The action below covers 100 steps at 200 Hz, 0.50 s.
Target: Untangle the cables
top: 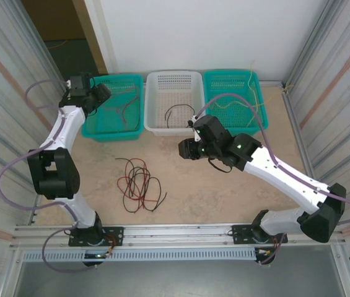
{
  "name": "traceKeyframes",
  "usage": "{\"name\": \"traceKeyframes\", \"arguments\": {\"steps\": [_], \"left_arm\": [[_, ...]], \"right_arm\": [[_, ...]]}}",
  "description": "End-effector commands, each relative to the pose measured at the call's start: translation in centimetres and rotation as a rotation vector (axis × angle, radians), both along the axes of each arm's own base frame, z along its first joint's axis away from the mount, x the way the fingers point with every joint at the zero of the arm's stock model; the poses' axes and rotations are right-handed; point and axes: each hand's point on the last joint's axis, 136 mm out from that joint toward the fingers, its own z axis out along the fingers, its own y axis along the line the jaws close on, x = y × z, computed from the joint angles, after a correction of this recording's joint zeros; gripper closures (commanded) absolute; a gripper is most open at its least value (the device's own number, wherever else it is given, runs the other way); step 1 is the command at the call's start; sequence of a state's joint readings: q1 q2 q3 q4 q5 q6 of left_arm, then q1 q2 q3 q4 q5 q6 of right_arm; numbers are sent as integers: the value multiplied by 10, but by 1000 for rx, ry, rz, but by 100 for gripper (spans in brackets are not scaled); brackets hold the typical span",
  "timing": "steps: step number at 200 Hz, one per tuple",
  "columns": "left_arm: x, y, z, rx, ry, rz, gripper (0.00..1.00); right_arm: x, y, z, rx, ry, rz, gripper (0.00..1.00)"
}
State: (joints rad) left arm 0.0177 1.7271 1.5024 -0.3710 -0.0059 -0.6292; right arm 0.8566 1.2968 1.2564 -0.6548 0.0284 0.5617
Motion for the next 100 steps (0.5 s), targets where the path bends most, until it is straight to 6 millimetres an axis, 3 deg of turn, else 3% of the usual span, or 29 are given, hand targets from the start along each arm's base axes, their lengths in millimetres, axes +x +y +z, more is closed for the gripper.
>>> {"name": "traceKeyframes", "arguments": {"steps": [1,33,67,100], "left_arm": [[-14,7,21,36,-40,35,32],[-44,0,44,84,-75,4,37],[-91,-46,54,99,-119,-165,41],[-158,-90,16,20,-67,-340,45]], "right_arm": [[3,9,3,8,0,6,58],[2,19,-18,-21,46,24,57],[2,32,-61,-70,165,17,58],[-11,57,-110,-125,281,44,57]]}}
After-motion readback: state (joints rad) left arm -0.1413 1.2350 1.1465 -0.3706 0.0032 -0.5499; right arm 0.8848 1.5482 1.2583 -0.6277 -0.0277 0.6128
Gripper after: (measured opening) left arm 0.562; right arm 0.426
